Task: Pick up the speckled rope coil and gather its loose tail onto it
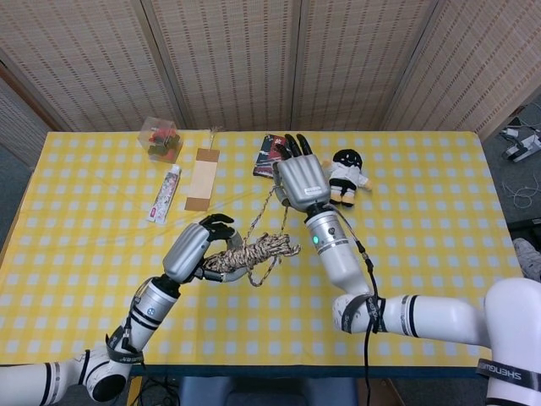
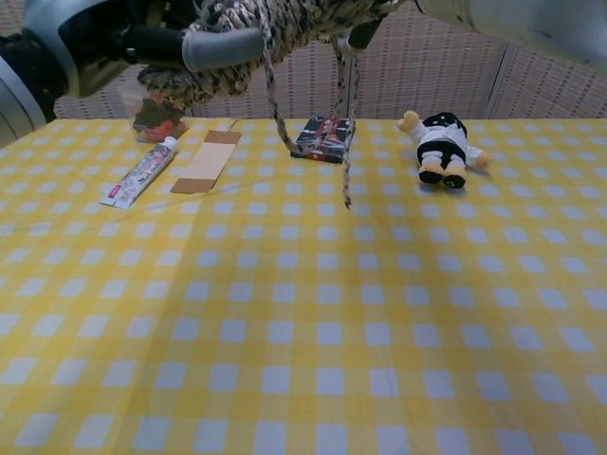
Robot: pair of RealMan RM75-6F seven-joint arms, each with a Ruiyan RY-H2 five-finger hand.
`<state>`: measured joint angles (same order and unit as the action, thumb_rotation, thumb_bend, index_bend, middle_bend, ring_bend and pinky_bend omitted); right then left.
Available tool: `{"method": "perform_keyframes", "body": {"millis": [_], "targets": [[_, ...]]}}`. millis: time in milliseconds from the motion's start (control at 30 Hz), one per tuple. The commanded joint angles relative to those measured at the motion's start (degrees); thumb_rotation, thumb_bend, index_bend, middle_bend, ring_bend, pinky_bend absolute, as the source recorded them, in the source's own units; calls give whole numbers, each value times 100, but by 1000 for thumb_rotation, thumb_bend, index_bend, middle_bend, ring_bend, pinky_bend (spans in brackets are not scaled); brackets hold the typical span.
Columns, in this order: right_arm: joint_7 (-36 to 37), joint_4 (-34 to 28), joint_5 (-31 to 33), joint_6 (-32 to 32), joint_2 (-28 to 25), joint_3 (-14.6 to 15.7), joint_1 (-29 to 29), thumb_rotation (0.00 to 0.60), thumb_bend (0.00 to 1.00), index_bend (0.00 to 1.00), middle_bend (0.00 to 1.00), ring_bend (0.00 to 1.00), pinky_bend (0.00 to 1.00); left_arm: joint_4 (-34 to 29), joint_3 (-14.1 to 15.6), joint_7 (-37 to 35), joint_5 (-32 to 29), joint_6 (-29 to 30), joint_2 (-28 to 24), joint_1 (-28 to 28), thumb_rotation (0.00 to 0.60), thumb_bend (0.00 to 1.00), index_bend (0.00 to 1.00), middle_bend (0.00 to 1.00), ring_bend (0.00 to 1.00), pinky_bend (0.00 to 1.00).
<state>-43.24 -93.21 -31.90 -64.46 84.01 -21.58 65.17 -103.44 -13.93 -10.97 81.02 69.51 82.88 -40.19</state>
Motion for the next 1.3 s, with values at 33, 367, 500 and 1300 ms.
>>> {"method": "perform_keyframes", "body": {"millis": [33,367,500,1300], "targets": [[226,238,-156,176,81,231,-149,600,357,600,187,0,10,-68,-128,-337,7,144,-163,117,417,226,702,694,513,231],[498,829,-584,482,494,775,-379,600,355,601,187,0,10,-139,-502,-735,-411,206,-356,199,414,226,703,694,513,231],[486,930,-763,510,665,929,-425,600,355,604,187,0,10,-100,-626,-630,-615,227,-329,191,400,227,703,694,513,232],[-695,-643,-1839,-72,513,1552,-578,600,355,615,188,0,10,1179,-1268,1213,-2245,517,143,-96,365,227,703,694,513,231]]}}
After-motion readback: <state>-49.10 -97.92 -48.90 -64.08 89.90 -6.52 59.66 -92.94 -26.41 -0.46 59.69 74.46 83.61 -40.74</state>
